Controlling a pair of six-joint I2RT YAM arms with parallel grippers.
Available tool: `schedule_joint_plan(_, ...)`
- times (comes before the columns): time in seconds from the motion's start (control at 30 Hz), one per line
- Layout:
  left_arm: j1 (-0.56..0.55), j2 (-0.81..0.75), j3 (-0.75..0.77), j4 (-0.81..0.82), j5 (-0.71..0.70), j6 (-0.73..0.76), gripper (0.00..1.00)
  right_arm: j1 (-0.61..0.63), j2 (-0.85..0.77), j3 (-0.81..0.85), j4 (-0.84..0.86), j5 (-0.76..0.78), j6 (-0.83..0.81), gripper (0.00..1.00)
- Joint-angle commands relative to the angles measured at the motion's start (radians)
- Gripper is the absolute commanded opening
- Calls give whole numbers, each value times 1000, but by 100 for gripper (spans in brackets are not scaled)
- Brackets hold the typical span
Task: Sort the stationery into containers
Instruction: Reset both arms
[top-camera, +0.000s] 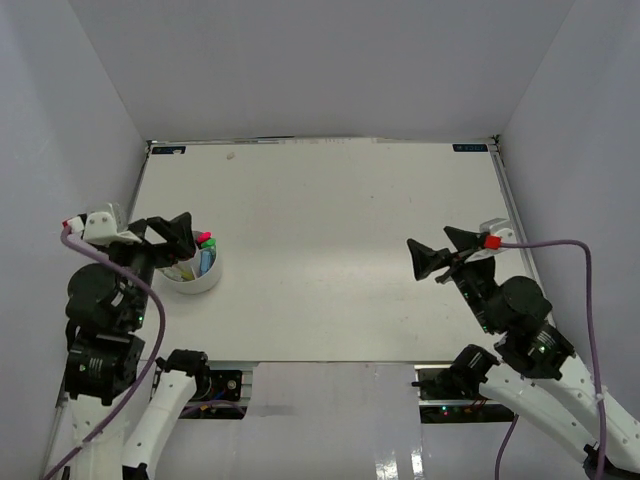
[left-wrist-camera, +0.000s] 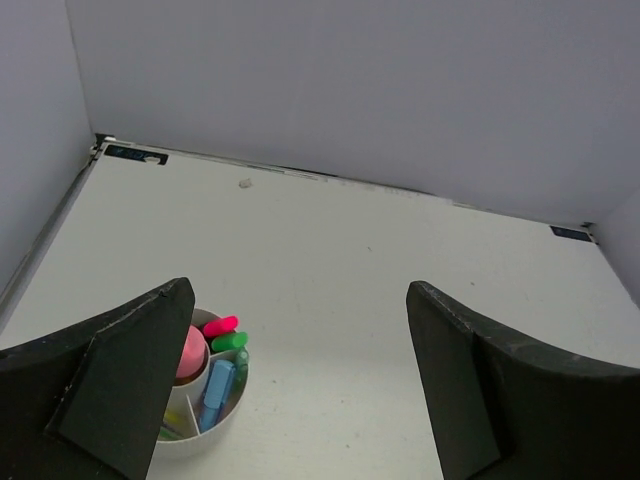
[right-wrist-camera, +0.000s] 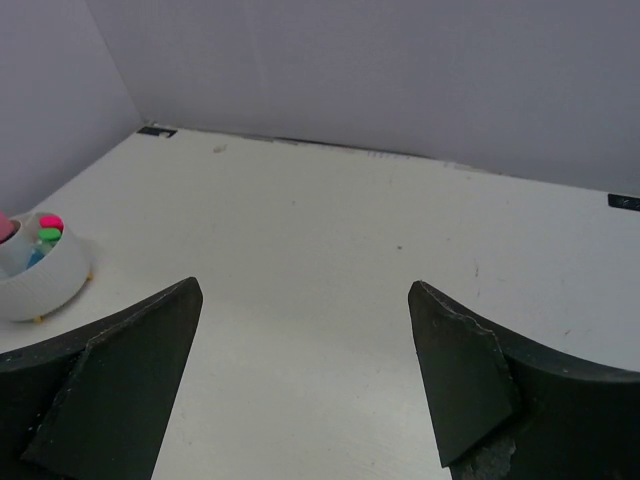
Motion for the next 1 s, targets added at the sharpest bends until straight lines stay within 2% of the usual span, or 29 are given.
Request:
schedule_joint_plan(0.0, -53, -37, 69, -178, 41, 11, 98, -1, -98, 55, -139, 60, -29, 90)
schedule_joint_plan(0.13, -92, -94, 86, -298, 3, 8, 98, 1, -224, 66, -219, 91, -57, 90)
schedule_joint_plan(0.37, -179, -198, 9, -340, -72, -13, 98, -1, -422, 31, -296, 165, -78, 90)
schedule_joint_plan(0.63, -221, -272, -19, -364, -51, -42, 98, -1, -482, -28, -305, 163, -77, 90)
schedule_joint_plan(0.97, -265, -389, -34, -355, -112, -58, 98, -1, -508, -51, -296, 171, -75, 90)
